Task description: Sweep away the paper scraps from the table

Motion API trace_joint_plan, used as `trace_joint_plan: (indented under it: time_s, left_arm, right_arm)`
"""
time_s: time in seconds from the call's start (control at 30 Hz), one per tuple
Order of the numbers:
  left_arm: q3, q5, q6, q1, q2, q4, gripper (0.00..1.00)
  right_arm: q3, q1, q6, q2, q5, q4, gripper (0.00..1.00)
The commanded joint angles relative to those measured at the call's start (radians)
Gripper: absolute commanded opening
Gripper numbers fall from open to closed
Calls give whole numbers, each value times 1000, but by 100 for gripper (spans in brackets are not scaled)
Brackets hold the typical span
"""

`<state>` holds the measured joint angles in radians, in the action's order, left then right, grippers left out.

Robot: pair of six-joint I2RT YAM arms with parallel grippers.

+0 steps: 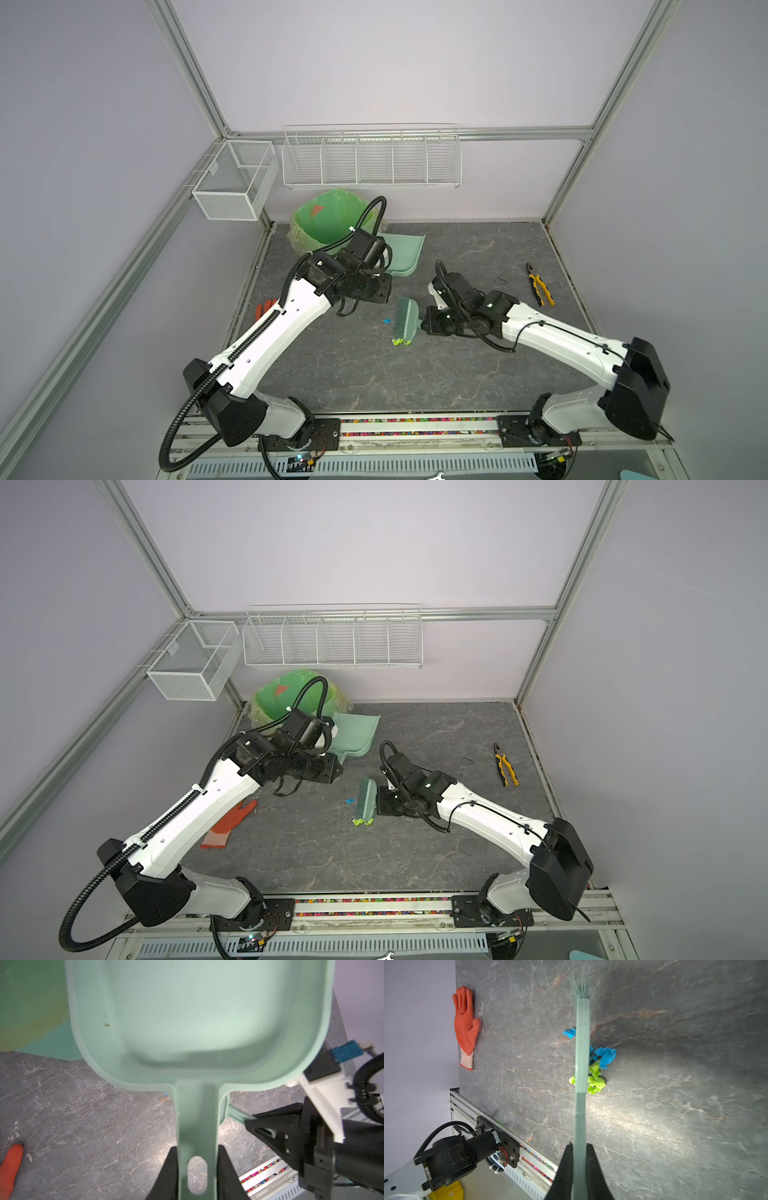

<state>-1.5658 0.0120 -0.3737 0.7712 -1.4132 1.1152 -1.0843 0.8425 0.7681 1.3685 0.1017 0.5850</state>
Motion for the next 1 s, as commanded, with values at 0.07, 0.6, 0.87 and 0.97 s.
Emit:
trace_joint_plan:
  time_s: [0.07, 0.6, 0.87, 0.97]
  left_arm:
    - [-36, -116, -38, 91, -6, 11, 0]
    - [249, -186, -173, 132, 151, -31, 0]
    - [321, -218, -196, 131, 177, -5, 0]
    - [372, -215, -206, 131, 193, -20, 0]
  right_arm:
    - [-19, -41, -64, -91, -3, 47, 7]
    - [16, -34, 81, -20, 125, -178, 7]
    - [-7, -16, 117, 98, 143, -250, 7]
    - [-3, -21, 112, 116, 138, -232, 7]
